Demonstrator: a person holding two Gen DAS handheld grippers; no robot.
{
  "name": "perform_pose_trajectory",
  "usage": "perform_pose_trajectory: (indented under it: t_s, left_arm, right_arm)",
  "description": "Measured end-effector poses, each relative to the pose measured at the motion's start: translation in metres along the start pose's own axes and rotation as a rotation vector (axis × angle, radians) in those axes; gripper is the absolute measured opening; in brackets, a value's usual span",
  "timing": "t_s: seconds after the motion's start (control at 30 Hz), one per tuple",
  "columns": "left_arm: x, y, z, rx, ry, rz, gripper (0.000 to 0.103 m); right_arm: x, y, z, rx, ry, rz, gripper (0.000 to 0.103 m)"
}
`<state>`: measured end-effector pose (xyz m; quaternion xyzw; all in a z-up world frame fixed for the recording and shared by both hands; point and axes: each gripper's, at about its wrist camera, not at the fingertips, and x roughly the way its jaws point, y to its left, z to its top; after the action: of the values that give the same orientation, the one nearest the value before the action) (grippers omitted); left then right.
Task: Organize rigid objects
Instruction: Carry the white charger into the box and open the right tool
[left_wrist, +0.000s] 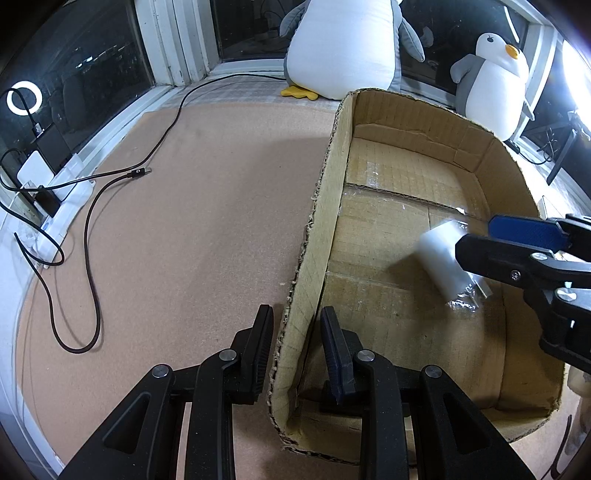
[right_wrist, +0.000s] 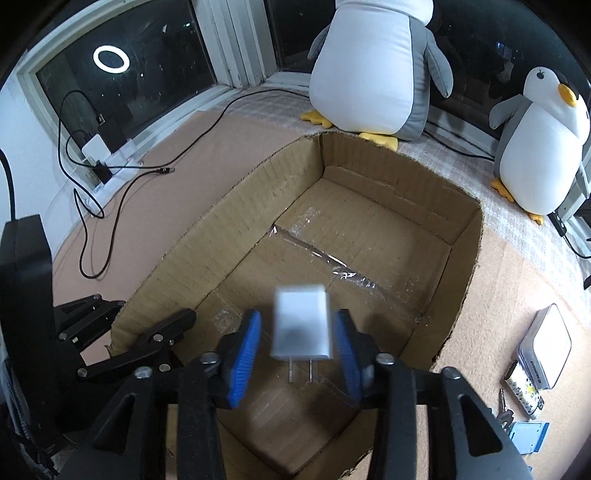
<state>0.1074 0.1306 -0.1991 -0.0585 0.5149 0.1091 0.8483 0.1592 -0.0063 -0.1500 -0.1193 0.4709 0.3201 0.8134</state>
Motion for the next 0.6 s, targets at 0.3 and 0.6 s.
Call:
perform_pose_trajectory:
  t_s: [0.3, 0.6]
  left_arm:
    - [0.000, 0.001, -0.001, 0.000, 0.000, 0.000, 0.029]
    - [0.000, 0.001, -0.001, 0.001, -0.001, 0.002, 0.029]
  right_arm:
    - [-0.009, -0.002, 0.001, 0.014, -0.020, 0.000, 0.046]
    - [-0.043, -0.021, -0.015, 0.070, -0.062, 0.012, 0.046]
